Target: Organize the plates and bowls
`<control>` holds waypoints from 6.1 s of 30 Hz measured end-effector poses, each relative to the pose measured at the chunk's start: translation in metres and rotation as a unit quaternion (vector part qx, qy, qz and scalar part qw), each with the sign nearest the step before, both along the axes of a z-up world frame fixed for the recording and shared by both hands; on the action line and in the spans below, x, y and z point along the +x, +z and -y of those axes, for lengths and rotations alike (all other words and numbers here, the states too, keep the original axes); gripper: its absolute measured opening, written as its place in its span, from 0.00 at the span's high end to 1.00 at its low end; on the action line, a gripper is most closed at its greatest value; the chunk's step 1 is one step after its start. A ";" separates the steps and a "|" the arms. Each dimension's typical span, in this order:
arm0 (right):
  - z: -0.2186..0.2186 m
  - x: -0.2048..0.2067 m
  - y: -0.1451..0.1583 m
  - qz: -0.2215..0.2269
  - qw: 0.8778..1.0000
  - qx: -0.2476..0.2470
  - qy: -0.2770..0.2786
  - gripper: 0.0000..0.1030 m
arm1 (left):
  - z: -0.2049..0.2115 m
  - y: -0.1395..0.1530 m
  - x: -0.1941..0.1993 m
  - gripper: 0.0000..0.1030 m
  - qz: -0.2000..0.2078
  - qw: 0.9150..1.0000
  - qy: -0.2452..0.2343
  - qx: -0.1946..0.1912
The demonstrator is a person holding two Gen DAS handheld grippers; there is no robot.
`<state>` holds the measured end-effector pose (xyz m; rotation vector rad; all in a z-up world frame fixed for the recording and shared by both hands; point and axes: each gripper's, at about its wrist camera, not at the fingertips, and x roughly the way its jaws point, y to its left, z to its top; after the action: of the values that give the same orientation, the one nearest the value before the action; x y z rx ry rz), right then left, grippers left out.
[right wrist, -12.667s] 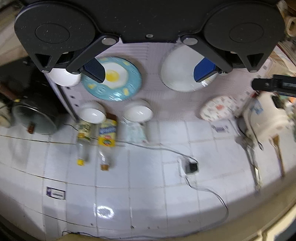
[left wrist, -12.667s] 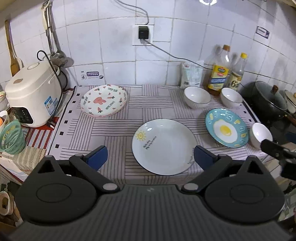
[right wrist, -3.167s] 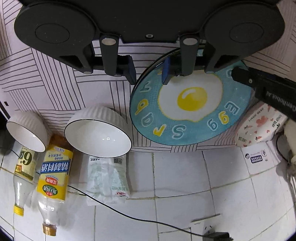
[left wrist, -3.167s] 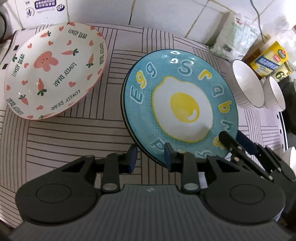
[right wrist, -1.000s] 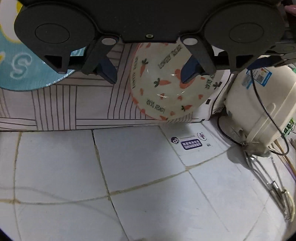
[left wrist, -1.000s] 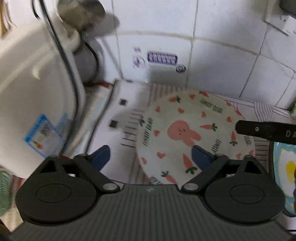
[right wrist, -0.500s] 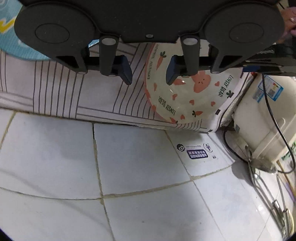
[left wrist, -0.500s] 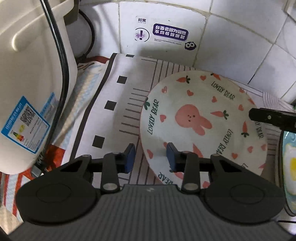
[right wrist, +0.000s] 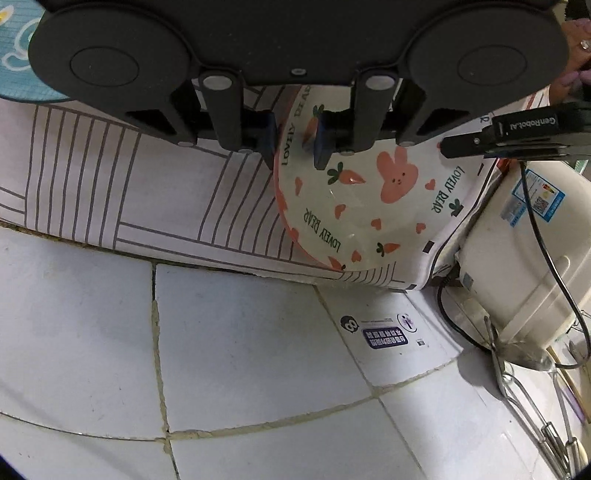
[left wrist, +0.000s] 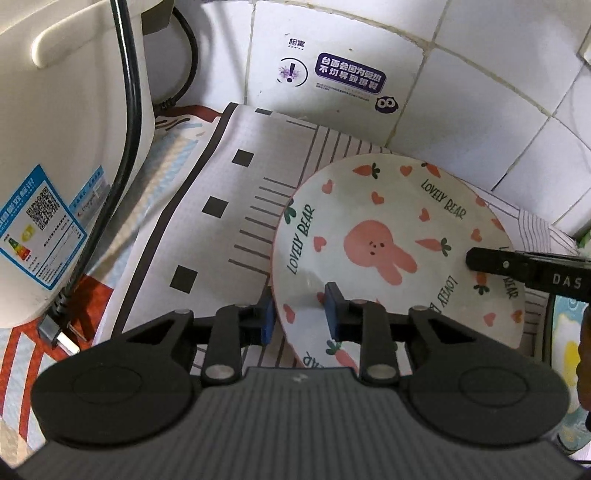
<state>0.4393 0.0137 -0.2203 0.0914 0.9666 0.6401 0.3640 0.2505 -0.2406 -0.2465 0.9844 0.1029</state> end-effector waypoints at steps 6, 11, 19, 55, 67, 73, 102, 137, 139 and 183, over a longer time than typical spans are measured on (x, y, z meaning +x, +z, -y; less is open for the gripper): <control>0.024 -0.026 0.023 0.036 0.997 0.063 -0.017 0.78 | -0.001 0.026 -0.001 0.74 -0.003 1.000 -0.024 -0.018; 0.047 -0.054 0.048 0.048 0.994 0.085 -0.041 0.78 | 0.013 0.057 -0.018 0.74 0.009 0.998 -0.058 -0.027; 0.104 -0.115 0.094 0.077 0.985 0.119 -0.097 0.78 | 0.050 0.091 -0.031 0.72 0.013 0.990 -0.132 -0.039; 0.213 -0.170 0.037 -0.005 0.964 0.083 -0.254 0.79 | 0.192 0.051 -0.024 0.72 -0.017 0.953 -0.302 0.030; 0.187 -0.164 0.037 0.026 0.970 0.012 -0.241 0.79 | 0.199 0.042 0.000 0.71 -0.027 0.950 -0.303 0.066; 0.176 -0.160 0.040 0.030 0.970 -0.015 -0.241 0.80 | 0.215 0.050 -0.003 0.82 -0.024 0.935 -0.353 0.023; 0.180 -0.245 0.077 0.134 0.941 -0.163 -0.263 0.45 | 0.227 0.055 -0.043 0.62 -0.061 0.956 -0.286 0.028; 0.323 -0.405 0.056 0.150 0.910 -0.169 -0.349 0.28 | 0.370 0.106 -0.176 0.29 0.022 0.912 -0.410 0.002; 0.332 -0.404 0.049 0.149 0.906 -0.168 -0.359 0.26 | 0.384 0.094 -0.180 0.27 0.025 0.911 -0.411 0.001; 0.381 -0.358 -0.019 0.213 0.868 -0.179 -0.411 0.05 | 0.542 0.005 -0.154 0.77 -0.023 0.884 -0.452 -0.118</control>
<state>0.0811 -0.3671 -0.2394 0.0223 0.5167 -0.3108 0.2095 -0.2915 -0.2353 0.0147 1.0763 -0.8774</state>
